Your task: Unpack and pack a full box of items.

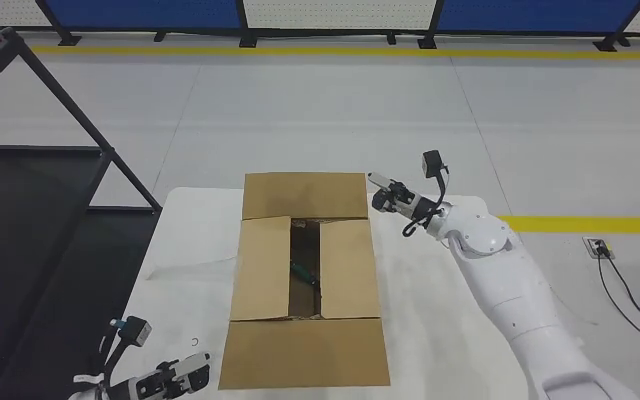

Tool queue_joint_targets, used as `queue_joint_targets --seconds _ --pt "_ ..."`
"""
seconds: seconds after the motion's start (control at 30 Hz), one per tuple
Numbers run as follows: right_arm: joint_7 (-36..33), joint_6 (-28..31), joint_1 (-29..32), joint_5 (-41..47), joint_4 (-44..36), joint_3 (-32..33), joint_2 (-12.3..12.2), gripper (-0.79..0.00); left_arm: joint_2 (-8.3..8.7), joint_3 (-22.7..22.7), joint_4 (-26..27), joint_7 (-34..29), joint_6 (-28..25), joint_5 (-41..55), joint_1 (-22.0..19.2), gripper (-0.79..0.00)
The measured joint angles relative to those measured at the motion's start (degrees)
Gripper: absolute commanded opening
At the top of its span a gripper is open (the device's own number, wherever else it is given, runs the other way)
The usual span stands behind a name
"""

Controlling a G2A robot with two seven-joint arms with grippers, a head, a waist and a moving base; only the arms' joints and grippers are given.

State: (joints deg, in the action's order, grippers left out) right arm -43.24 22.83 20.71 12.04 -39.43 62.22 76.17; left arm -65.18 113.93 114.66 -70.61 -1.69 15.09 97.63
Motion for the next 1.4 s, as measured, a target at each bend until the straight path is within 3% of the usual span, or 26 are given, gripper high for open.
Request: queue_joint_targets --seconds 0.13,0.37,0.57,0.9,1.2,1.4 --pt "0.72 -0.88 0.67 -0.25 -0.94 -0.25 0.08 0.000 -0.01 -0.15 -0.01 0.22 0.13 0.18 -0.01 0.000" --pt "9.72 -4.68 -0.32 -2.84 1.15 -2.16 1.43 0.000 0.39 -2.52 0.96 1.37 2.31 1.06 -0.70 0.000" --pt "6.15 -3.93 -3.24 -0.28 7.45 -4.15 3.30 0.000 0.79 -2.34 0.67 0.85 3.22 3.90 -0.34 0.000" --pt "-1.22 3.78 -6.09 5.97 13.74 -3.14 4.67 0.000 1.13 -2.63 -0.27 3.76 3.87 9.60 -0.61 0.000" --pt "-9.93 8.91 -5.90 10.63 12.03 -0.17 3.77 0.000 0.95 -2.46 0.46 9.67 4.60 19.22 -1.20 0.000" --pt "-12.67 9.14 -4.84 10.35 8.75 0.78 3.01 0.000 1.25 -1.84 0.89 10.62 3.14 16.54 -0.41 0.000"
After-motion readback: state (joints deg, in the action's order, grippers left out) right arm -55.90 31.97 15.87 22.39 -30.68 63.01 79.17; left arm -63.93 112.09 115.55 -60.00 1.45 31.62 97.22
